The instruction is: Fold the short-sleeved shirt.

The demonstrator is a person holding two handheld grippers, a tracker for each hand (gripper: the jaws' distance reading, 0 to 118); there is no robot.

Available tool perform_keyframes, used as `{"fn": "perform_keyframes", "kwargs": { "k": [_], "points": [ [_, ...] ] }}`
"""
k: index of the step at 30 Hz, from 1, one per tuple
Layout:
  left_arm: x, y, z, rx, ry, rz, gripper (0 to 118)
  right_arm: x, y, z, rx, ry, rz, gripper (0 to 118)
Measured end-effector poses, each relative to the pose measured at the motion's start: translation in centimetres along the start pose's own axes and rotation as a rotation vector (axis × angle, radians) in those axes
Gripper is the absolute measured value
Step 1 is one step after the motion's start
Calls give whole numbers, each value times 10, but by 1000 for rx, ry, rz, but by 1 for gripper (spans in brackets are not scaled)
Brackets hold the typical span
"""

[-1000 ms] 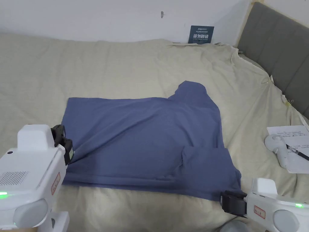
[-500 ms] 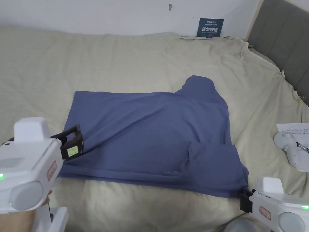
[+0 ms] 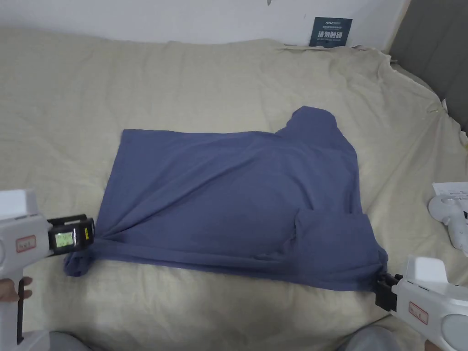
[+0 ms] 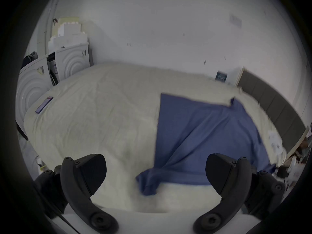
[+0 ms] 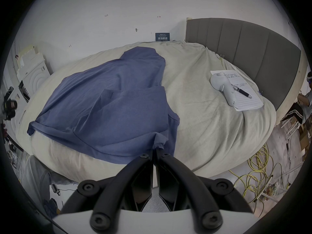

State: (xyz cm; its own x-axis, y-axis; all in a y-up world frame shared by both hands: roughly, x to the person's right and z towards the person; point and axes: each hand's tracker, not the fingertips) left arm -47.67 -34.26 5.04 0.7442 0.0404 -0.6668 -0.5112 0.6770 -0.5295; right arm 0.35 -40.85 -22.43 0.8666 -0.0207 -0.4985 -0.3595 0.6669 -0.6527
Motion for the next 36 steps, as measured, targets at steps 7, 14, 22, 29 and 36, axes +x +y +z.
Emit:
{"fn": "perform_keyframes", "kwargs": {
  "k": [7, 14, 22, 29, 36],
  "points": [
    [4, -36, -25, -79, -15, 19, 112, -1, 0, -3, -10, -2, -7, 3],
    [14, -40, -36, -42, -3, 35, 9, 3, 4, 1, -1, 1, -34, 3],
    [11, -39, -25, 37, -27, 19, 0, 11, 12, 7, 7, 7, -74, 3],
    [4, -26, 4, 139, -28, -6, 0, 20, 29, 28, 42, 23, -91, 3],
    [3, 3, 15, 206, -62, 59, 0, 29, 73, 40, 127, 23, -130, 3]
  ]
}}
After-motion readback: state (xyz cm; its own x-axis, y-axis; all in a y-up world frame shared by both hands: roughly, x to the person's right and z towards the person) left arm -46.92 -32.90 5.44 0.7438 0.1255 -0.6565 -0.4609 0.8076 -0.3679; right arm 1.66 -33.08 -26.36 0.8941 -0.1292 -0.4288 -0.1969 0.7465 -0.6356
